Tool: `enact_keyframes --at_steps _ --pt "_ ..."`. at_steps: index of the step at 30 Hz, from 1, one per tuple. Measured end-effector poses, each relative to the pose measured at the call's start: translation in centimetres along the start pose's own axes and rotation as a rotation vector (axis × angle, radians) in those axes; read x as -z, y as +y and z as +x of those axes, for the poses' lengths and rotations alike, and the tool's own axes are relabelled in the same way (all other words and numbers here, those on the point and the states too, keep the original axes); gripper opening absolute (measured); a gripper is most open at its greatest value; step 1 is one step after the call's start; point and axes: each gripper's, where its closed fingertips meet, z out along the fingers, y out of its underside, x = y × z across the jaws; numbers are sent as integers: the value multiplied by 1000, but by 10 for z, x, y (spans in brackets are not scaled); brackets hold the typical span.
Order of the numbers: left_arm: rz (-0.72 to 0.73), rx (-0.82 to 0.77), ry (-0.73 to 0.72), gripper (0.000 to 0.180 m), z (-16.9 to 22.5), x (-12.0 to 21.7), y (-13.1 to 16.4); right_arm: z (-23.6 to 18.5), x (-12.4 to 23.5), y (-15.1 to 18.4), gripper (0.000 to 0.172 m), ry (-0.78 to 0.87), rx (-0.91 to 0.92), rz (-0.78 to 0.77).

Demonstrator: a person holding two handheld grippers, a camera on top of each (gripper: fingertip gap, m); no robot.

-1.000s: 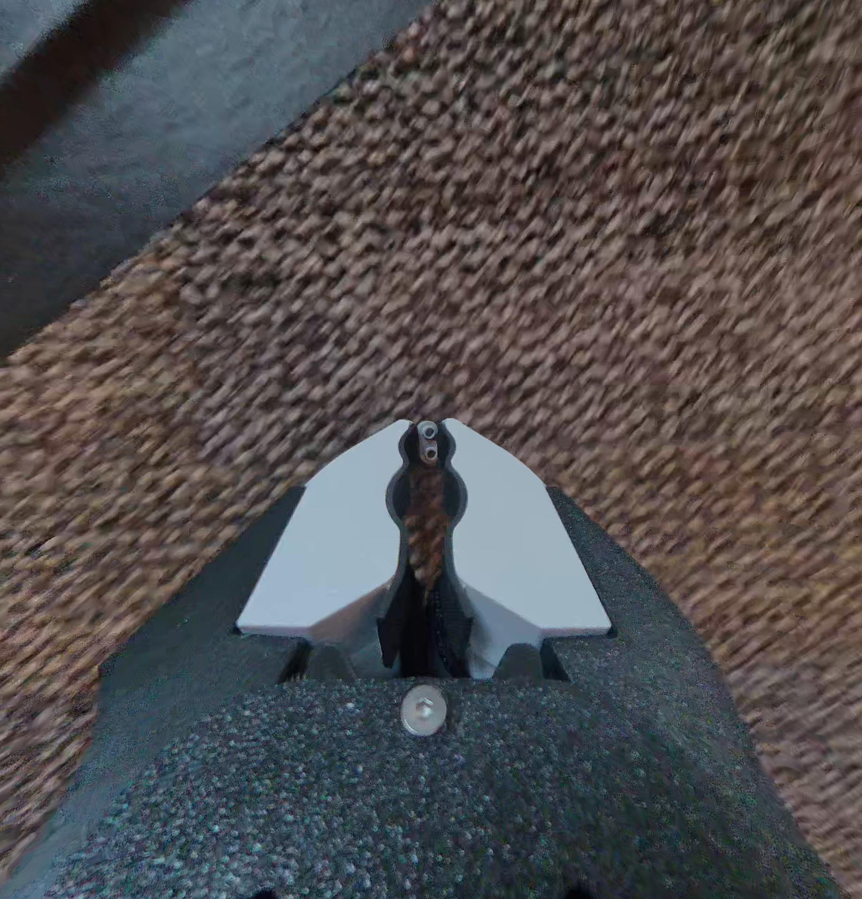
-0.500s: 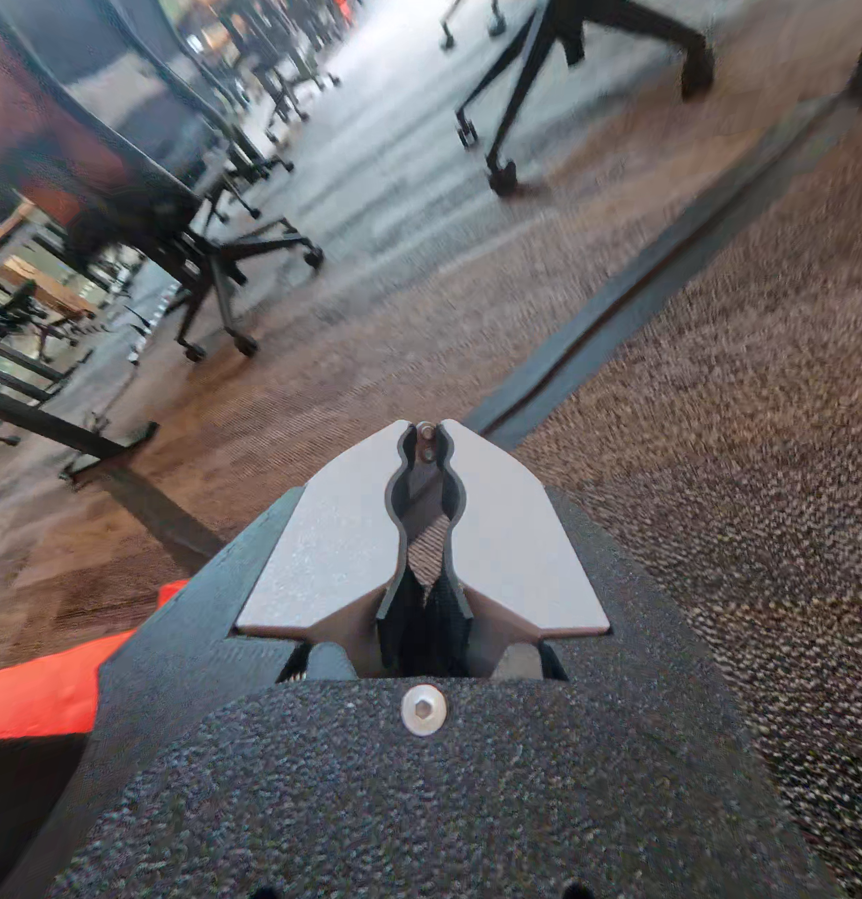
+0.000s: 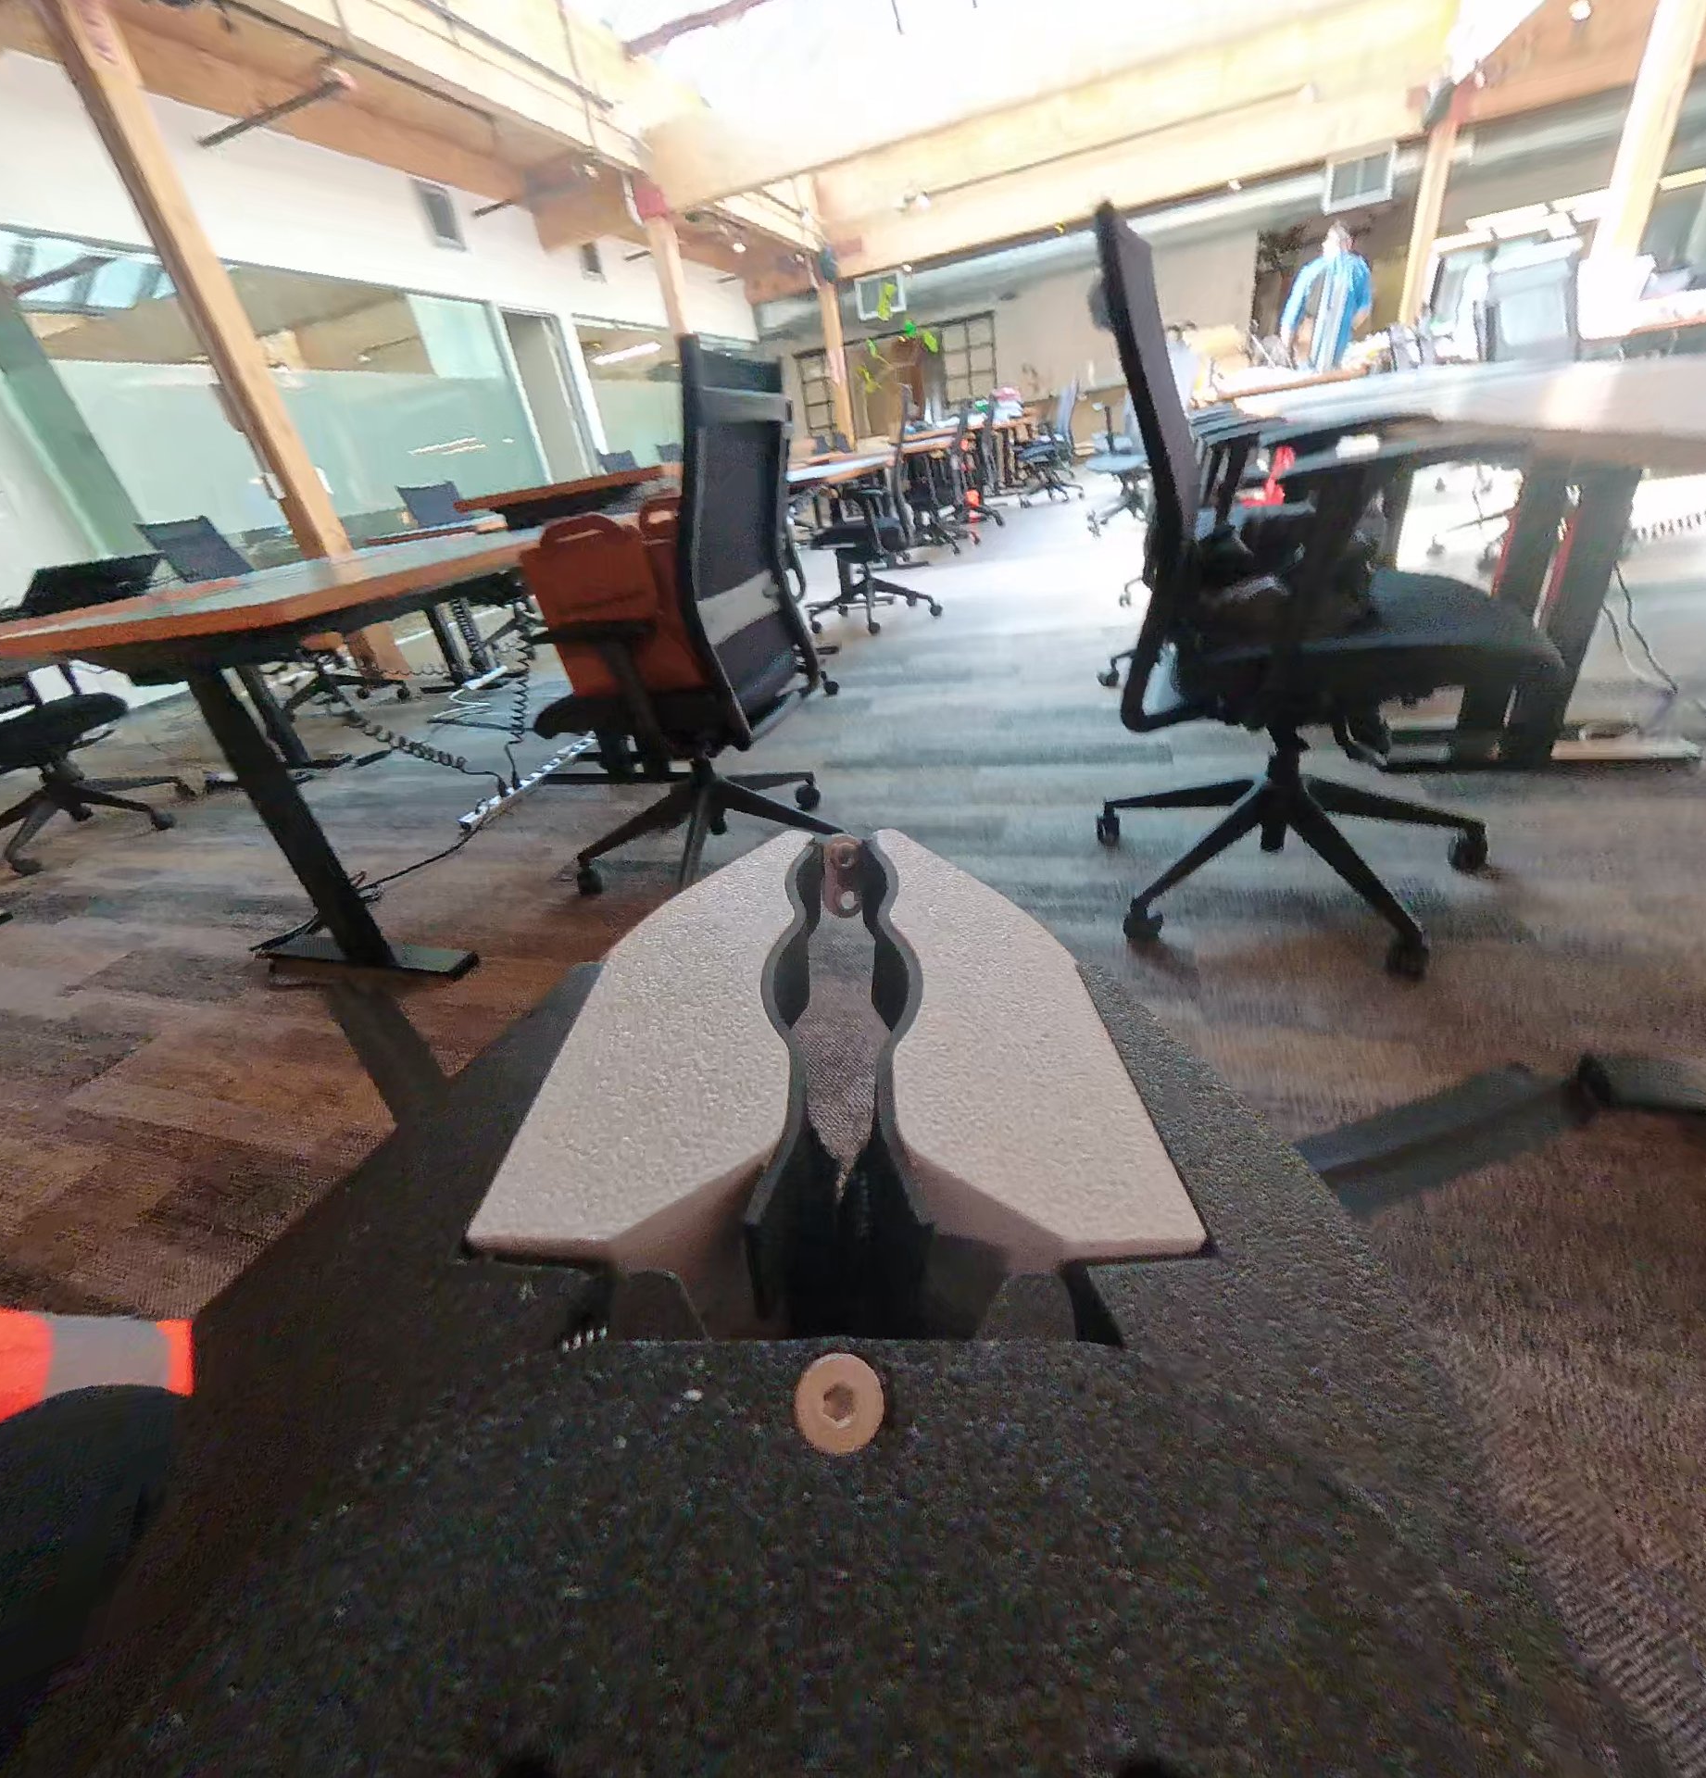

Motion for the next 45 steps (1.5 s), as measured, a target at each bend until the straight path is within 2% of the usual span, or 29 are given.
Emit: enact_keyframes --at_steps 3,6,8,11,15,19,21,24,27,30,33,35,37,40,42,45 --pt "-110 -74 -1 71 1 18 14 -50 20 -47 7 -35 84 5" --pt "-16 -48 -3 67 4 34 13 -100 41 -99 7 -67 146 59" --pt "-35 -39 -29 67 3 47 17 -133 55 -129 7 -97 180 93" --pt "50 -52 -42 66 11 74 14 -179 79 -151 7 -118 262 114" --pt "108 -20 -54 66 20 114 17 -231 112 -146 7 -160 316 115" --pt "134 42 -53 66 38 171 35 -255 146 -125 7 -173 318 86" --pt "146 20 -101 66 42 217 46 -264 166 -111 7 -173 337 62" --pt "145 33 -251 66 28 311 75 -281 204 -81 7 -173 372 13" --pt "59 74 -472 65 0 418 140 -300 246 -50 7 -169 395 -43" --pt "-64 184 -702 63 -24 523 225 -323 280 -33 8 -170 412 -84" --pt "-155 406 -867 64 -23 607 331 -347 298 -27 8 -184 423 -104" --pt "-190 593 -936 64 -2 642 414 -367 300 -26 7 -205 433 -118" --pt "-251 727 -998 65 31 660 503 -387 294 -24 7 -237 432 -128" --pt "-528 807 -859 64 104 640 628 -415 275 -16 8 -289 389 -144" --pt "-608 898 -783 64 144 615 692 -428 259 -5 8 -313 332 -170" --pt "-694 1084 -697 55 187 572 767 -440 233 22 8 -318 320 -242"
